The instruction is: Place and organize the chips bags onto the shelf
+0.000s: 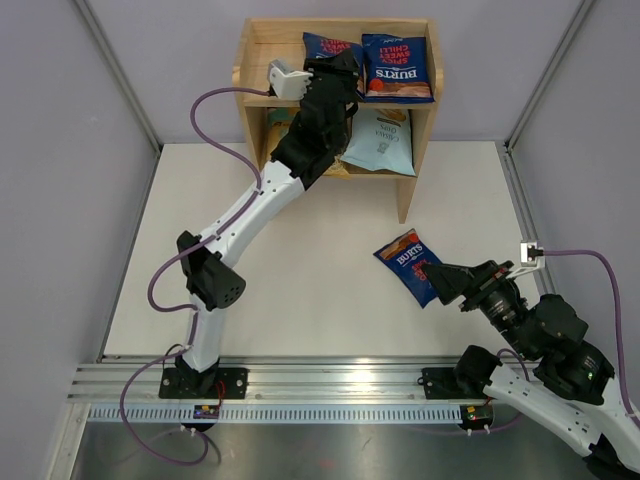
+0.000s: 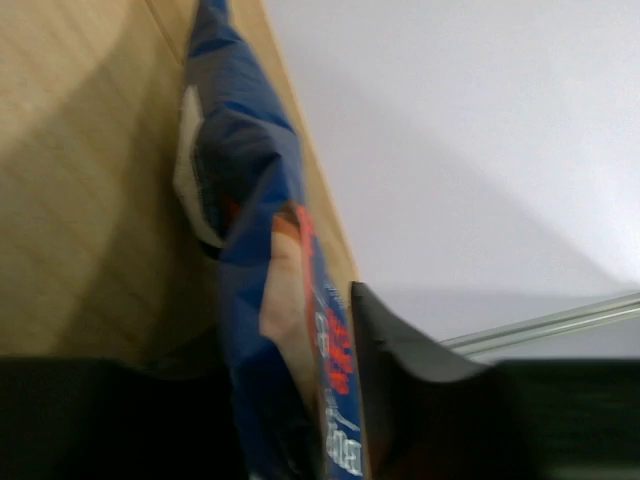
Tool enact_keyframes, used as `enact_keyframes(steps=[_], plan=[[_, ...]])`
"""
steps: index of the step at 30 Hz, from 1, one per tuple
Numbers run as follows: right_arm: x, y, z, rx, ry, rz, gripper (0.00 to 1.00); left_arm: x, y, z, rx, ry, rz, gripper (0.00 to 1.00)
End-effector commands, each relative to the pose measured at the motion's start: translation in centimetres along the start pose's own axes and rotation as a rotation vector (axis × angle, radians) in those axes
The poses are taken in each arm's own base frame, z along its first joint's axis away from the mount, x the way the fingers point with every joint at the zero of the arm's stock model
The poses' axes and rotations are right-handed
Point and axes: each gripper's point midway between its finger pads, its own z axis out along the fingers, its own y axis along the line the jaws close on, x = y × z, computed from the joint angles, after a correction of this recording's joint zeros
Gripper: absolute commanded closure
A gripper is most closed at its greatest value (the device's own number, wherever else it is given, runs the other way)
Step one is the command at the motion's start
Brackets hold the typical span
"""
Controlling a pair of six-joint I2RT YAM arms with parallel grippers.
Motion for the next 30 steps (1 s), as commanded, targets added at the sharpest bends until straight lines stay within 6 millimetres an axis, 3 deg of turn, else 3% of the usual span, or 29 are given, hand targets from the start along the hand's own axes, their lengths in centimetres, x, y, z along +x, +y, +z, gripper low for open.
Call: enact_keyframes(steps=[1,7,16,17,18,20,21,22,24,25,27,30], plan=[[-0.4,-0.2,-0.1,0.015,-0.019,0.013,0.01,-1.0,-0.9,-0.3,-0.005,0.006,0.025,0.54],[-0.3,-0.1,-0.2,0.02,-0.001,0.006,0.01,-2.9,-0.1,-2.1,-0.092,0.027,0.079,0.33],[-0.3,0.5,0.0,0.015,0.019,0.008,0.0,-3.1,0.3,-3.7,-0.125,0.138,0.115,0.21],[-0.3,0.6,0.1,0.012,0.02,0.004,0.0,-3.5,-0.6,-4.2,-0.104,0.153,0.109,0.19],[-0.1,0.6,0.1,0.009,0.027,0.0,0.01,-3.1,0.2,-4.3,-0.11,0.167,0.133,0.17],[0.2,0.4,0.5,0.021,0.039,-0.029,0.0,-3.8,-0.7,-5.1,-0.088,0.179,0.128,0.11],[0.3,0.3,0.6,0.028,0.048,-0.044,0.01,-4.1,-0.9,-5.4,-0.078,0.184,0.149,0.01],[0.9,-0.1,1.2,0.052,0.073,-0.068,0.01,-4.0,-0.4,-5.5,-0.078,0.188,0.16,0.01],[1.4,-0.5,1.7,0.084,0.102,-0.109,0.01,-5.2,-1.7,-6.5,-0.042,0.189,0.162,0.01],[2.2,-0.8,2.5,0.109,0.138,-0.135,0.01,-5.2,-1.0,-6.6,-0.046,0.189,0.177,0.01],[3.0,-1.4,3.4,0.142,0.17,-0.179,0.0,-6.6,-2.3,-7.5,-0.007,0.18,0.177,0.01],[4.7,-2.6,5.2,0.205,0.236,-0.254,0.01,-7.4,-1.6,-8.5,-0.014,0.191,0.222,0.01]])
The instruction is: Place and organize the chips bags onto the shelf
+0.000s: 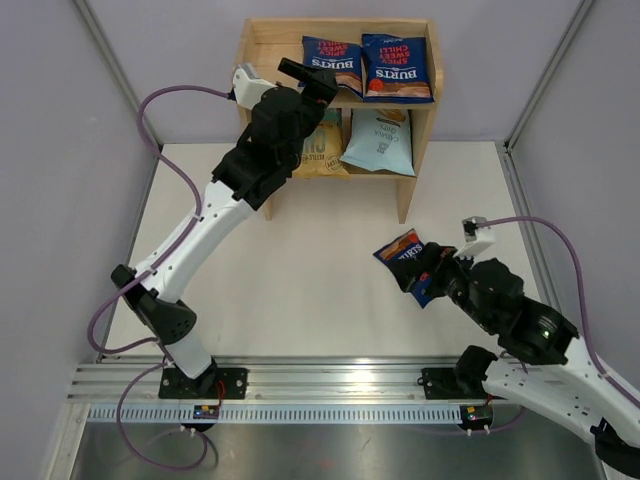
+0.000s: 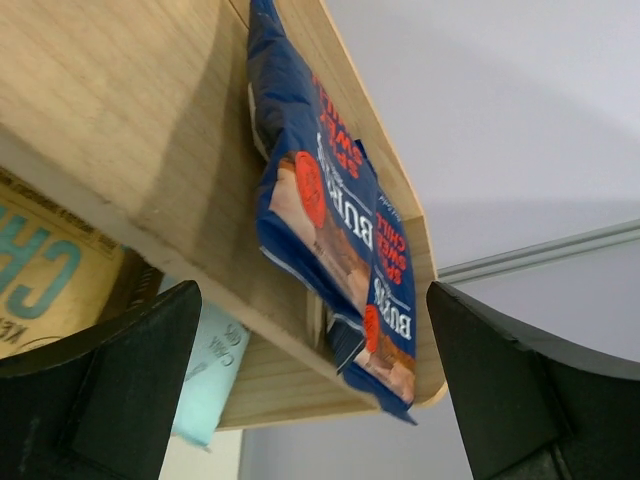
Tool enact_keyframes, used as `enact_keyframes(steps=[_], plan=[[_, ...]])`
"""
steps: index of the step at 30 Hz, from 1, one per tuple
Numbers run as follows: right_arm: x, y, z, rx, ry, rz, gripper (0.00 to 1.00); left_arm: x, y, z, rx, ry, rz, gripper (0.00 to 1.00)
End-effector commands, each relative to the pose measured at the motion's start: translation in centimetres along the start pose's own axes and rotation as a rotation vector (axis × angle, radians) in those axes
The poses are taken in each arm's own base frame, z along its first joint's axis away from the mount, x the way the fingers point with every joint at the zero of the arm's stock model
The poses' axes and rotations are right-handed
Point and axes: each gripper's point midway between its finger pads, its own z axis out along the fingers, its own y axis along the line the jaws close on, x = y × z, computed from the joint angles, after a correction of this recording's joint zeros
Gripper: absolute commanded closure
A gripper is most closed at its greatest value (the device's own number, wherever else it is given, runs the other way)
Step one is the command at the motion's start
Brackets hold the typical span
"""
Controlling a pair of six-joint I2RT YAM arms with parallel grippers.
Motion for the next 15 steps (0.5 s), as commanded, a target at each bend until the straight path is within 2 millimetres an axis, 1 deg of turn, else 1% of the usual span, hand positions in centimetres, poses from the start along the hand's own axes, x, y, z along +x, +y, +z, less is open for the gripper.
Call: enact_keyframes(steps=[1,2,3,4,5,6,7,8,9,10,11,12,14,15], plan=[[1.2,-0.5,2.3,0.068,0.073,-0.111,0.01,-3.9,-2.5,-3.3,0.086,-0.026,0.022,0.01],[1.5,-0.6,2.9,0.079,0.087,-0.151,0.01,-3.4,-1.4,-3.5,0.07,-0.015,0.05,0.01],[1.8,-0.9,3.5,0.096,0.103,-0.176,0.0,-4.1,-1.5,-4.3,0.079,-0.02,0.064,0.01],[2.6,-1.9,4.8,0.144,0.142,-0.236,0.01,-5.6,-1.9,-6.0,0.102,-0.034,0.059,0.01],[3.0,-2.4,5.6,0.16,0.17,-0.269,0.01,-5.4,-0.8,-6.6,0.094,-0.025,0.086,0.01],[4.4,-3.6,7.0,0.197,0.248,-0.306,0.0,-5.5,-0.5,-7.4,0.099,-0.021,0.113,0.01],[4.0,-4.8,7.7,0.203,0.297,-0.28,0.0,-7.5,-1.1,-9.7,0.132,-0.036,0.097,0.01],[4.2,-5.5,8.4,0.201,0.333,-0.256,0.01,-6.5,0.9,-10.0,0.107,-0.009,0.133,0.01],[4.9,-6.4,9.4,0.203,0.379,-0.233,0.0,-6.5,1.4,-10.9,0.114,0.001,0.16,0.01],[5.4,-6.7,9.8,0.17,0.417,-0.201,0.0,-6.9,2.0,-12.0,0.12,0.012,0.165,0.01],[4.7,-8.0,10.4,0.202,0.409,-0.186,0.01,-8.0,2.1,-14.1,0.154,0.021,0.151,0.01],[5.0,-9.4,11.1,0.25,0.432,-0.168,0.0,-6.9,4.3,-14.6,0.139,0.052,0.206,0.01],[3.9,-12.0,11.9,0.354,0.392,-0.135,0.0,-6.4,6.4,-16.1,0.14,0.1,0.238,0.01],[4.3,-13.3,12.4,0.391,0.41,-0.115,0.01,-7.5,6.8,-18.0,0.175,0.098,0.259,0.01]])
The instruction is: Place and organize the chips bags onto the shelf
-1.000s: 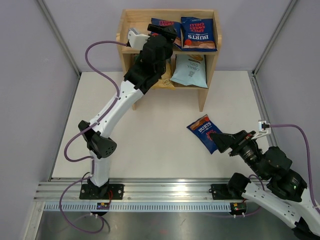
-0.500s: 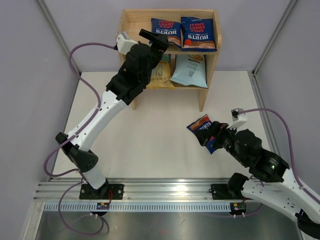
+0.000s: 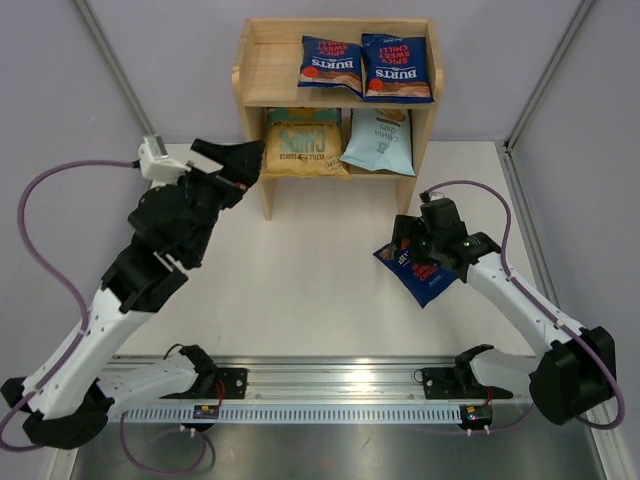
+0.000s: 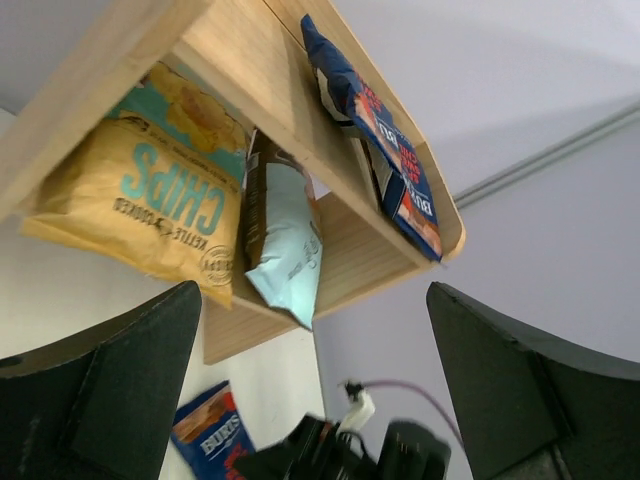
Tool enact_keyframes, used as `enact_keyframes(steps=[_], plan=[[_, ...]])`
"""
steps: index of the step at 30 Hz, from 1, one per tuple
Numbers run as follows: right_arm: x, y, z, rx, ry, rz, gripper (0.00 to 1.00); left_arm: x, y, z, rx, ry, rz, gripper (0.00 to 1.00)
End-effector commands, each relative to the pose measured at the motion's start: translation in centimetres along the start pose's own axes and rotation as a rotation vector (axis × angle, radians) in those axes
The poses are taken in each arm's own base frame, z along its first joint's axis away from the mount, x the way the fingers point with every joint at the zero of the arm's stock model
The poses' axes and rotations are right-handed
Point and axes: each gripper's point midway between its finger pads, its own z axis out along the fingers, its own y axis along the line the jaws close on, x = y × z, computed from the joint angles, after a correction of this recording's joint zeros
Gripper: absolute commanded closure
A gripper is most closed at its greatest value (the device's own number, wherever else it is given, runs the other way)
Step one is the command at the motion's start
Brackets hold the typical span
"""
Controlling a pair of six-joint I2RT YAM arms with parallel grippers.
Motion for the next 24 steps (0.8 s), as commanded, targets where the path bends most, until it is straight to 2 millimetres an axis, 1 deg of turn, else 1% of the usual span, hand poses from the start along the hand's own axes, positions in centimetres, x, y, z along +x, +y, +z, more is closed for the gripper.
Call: enact_keyframes(steps=[1,2,3,4,5,6,7,8,9,10,11,12,13,14,15,16,17,18,19,20,22,23,24], plan=[[-2.5,-0.2,1.0,-0.027,-0.022,0.029,0.0,2.4,3.8,-3.0,0.019,0.097,0.128,0.01],[-3.1,-1.4,1.6,0.001,-0.032,0.06,0.0,1.9,4.2,-4.8,0.05,0.105,0.134,0.01],[-3.0,-2.1,2.5,0.025,-0.019,0.063,0.01,2.9,5.3,-5.3,0.053,0.138,0.169,0.01],[-3.4,-3.3,3.0,0.08,-0.038,0.06,0.01,4.6,7.3,-5.7,0.035,0.185,0.203,0.01],[-3.9,-3.8,3.6,0.104,-0.059,0.054,0.02,5.8,8.1,-6.4,0.045,0.236,0.221,0.01],[-3.9,-4.5,4.3,0.134,-0.056,0.048,0.03,6.4,8.9,-7.3,0.056,0.274,0.27,0.01],[-4.4,-4.9,4.5,0.149,-0.067,0.036,0.03,7.2,9.6,-7.8,0.06,0.311,0.299,0.01],[-5.0,-4.9,4.8,0.139,-0.083,0.026,0.02,8.6,10.8,-8.4,0.061,0.375,0.332,0.01],[-5.1,-5.2,5.4,0.139,-0.075,0.017,0.02,9.5,12.2,-9.1,0.041,0.424,0.386,0.01],[-6.1,-5.1,5.6,0.131,-0.093,-0.014,0.01,10.0,12.9,-9.7,0.042,0.453,0.408,0.01],[-6.5,-5.2,5.9,0.126,-0.097,-0.025,0.01,11.3,14.3,-10.6,0.041,0.521,0.448,0.01],[-6.7,-5.3,6.6,0.104,-0.078,-0.026,0.01,11.9,14.8,-11.2,0.047,0.555,0.461,0.01],[-7.0,-5.8,7.0,0.095,-0.074,-0.037,0.01,12.1,15.0,-12.0,0.07,0.576,0.462,0.01],[-7.1,-5.8,7.4,0.072,-0.06,-0.037,0.01,13.4,15.5,-12.9,0.104,0.642,0.475,0.01],[-7.0,-5.8,8.2,0.046,-0.035,-0.049,0.01,14.0,15.7,-13.7,0.128,0.683,0.48,0.01],[-7.4,-6.5,8.5,0.043,-0.034,-0.047,0.02,14.1,15.4,-14.7,0.171,0.703,0.477,0.01],[-7.3,-6.7,9.0,0.029,-0.021,-0.05,0.02,14.8,15.2,-15.7,0.223,0.754,0.479,0.01],[-6.7,-6.9,9.8,0.018,0.009,-0.051,0.02,15.2,15.4,-16.5,0.246,0.783,0.48,0.01],[-7.0,-6.6,10.2,-0.012,0.014,-0.07,0.03,15.5,15.0,-17.5,0.295,0.818,0.472,0.01],[-6.8,-6.7,10.7,-0.023,0.028,-0.079,0.04,15.2,14.8,-18.2,0.332,0.817,0.482,0.01],[-6.3,-6.7,11.9,-0.035,0.059,-0.078,0.07,15.2,14.7,-19.0,0.371,0.826,0.485,0.01],[-5.8,-6.7,12.6,-0.045,0.08,-0.076,0.1,14.9,14.6,-19.5,0.396,0.817,0.486,0.01],[-5.6,-6.6,13.0,-0.051,0.086,-0.066,0.12,14.8,14.6,-19.8,0.403,0.817,0.489,0.01]])
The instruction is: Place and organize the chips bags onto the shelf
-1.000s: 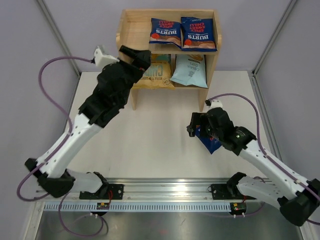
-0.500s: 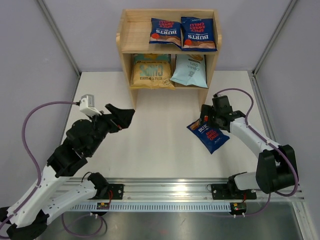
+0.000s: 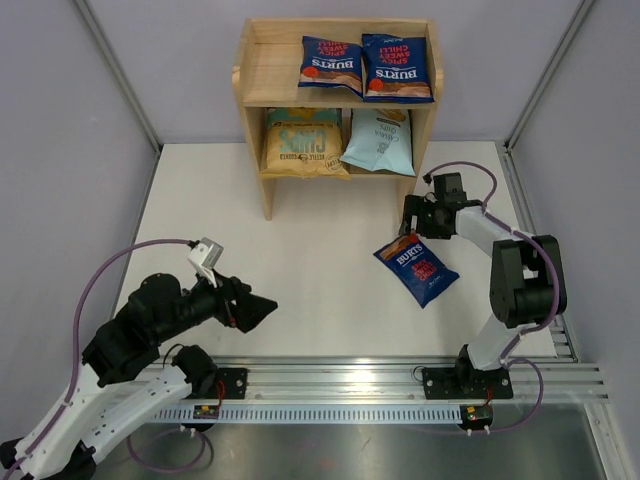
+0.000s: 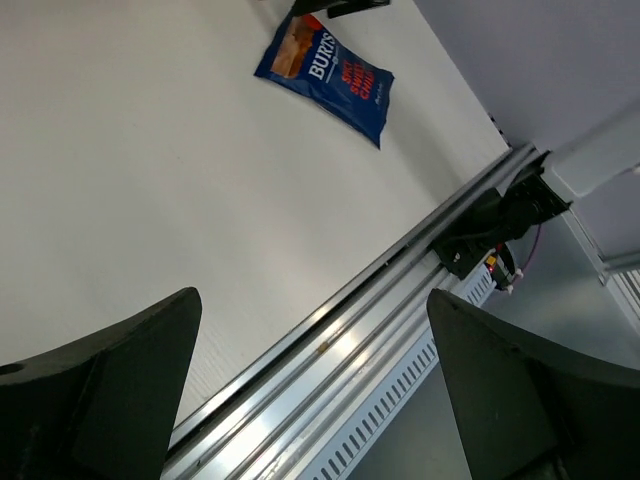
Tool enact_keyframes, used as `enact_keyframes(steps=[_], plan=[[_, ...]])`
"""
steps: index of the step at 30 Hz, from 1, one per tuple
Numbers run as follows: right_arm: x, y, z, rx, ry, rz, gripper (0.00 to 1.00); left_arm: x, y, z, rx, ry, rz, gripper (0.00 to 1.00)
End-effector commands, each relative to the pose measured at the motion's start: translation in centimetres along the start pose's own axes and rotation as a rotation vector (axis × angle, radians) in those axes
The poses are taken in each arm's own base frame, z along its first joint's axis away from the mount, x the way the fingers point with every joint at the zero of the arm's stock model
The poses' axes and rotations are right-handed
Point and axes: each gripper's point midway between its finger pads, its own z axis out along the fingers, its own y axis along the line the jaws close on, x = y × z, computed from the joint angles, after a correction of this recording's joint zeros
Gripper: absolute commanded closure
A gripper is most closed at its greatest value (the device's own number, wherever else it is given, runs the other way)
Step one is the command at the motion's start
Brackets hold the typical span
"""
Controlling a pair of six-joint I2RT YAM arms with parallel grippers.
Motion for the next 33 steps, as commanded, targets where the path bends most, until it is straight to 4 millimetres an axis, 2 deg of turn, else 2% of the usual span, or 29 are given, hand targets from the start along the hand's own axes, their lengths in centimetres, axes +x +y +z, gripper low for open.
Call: enact_keyframes(steps=[1,5,6,9,11,12,13,15,16,17,21,23,24,25,26,27,28,29,31,32,33], plan=[[-1.3,1.5,1.1,-0.085,-0.024,-0.029,0.14,1.3,-2.0,-1.3,0.144,0.041,0.073,0.01],[0.2,0.6,2.4,-0.036,0.026,0.035,0.32,1.2,-2.4,-1.8,0.174,0.007,0.084,0.01],[0.4,0.1,2.4,-0.004,0.025,0.04,0.4,1.1,-2.3,-2.0,0.169,-0.004,0.087,0.01],[0.6,-0.3,1.8,0.026,0.002,0.07,0.5,0.8,-1.9,-2.1,0.145,-0.024,0.08,0.01],[0.8,-0.3,1.7,0.028,-0.002,0.088,0.62,0.8,-1.7,-1.8,0.138,-0.024,0.076,0.01],[1.2,0.1,1.5,0.004,0.003,0.098,0.67,0.8,-1.6,-1.8,0.129,-0.023,0.074,0.01],[1.1,0.3,1.4,-0.01,-0.008,0.102,0.78,0.7,-1.3,-1.6,0.113,-0.025,0.071,0.01],[1.4,0.7,0.9,-0.022,-0.01,0.135,0.87,0.7,-0.9,-1.5,0.086,-0.023,0.062,0.01],[1.1,1.2,0.5,-0.047,-0.029,0.147,0.97,0.4,-0.3,-1.3,0.049,-0.037,0.053,0.01],[1.0,1.7,0.2,-0.074,-0.043,0.16,1.0,0.3,0.1,-1.3,0.024,-0.042,0.036,0.01],[0.0,3.5,-2.8,-0.14,-0.135,0.259,1.0,0.0,2.2,-0.1,-0.094,-0.078,-0.037,0.01],[-0.7,4.9,-4.8,-0.178,-0.188,0.282,1.0,-0.5,2.0,1.0,-0.07,-0.117,-0.065,0.01],[-0.5,5.4,-5.2,-0.189,-0.2,0.329,1.0,0.4,2.4,2.2,-0.063,-0.102,-0.07,0.01],[-0.6,5.8,-5.7,-0.197,-0.215,0.356,1.0,0.7,2.3,3.0,-0.041,-0.102,-0.079,0.01],[-1.2,6.7,-7.1,-0.225,-0.256,0.373,1.0,-0.6,1.3,3.8,0.018,-0.165,-0.085,0.01],[-0.6,7.8,-7.5,-0.254,-0.252,0.421,1.0,-0.4,1.1,4.9,0.044,-0.163,-0.085,0.01],[-0.6,8.3,-8.0,-0.267,-0.261,0.448,1.0,1.1,1.6,6.2,0.054,-0.14,-0.092,0.01],[-1.0,9.4,-9.3,-0.306,-0.294,0.459,1.0,-0.4,0.6,6.8,0.111,-0.211,-0.088,0.01],[-0.2,11.8,-10.4,-0.363,-0.293,0.507,1.0,1.1,0.9,8.7,0.133,-0.195,-0.078,0.01],[-0.1,12.6,-11.0,-0.389,-0.303,0.518,1.0,-0.4,-0.3,8.9,0.197,-0.274,-0.055,0.01],[-0.2,13.2,-12.1,-0.42,-0.322,0.571,1.0,-0.5,-1.0,9.1,0.233,-0.294,-0.034,0.01]])
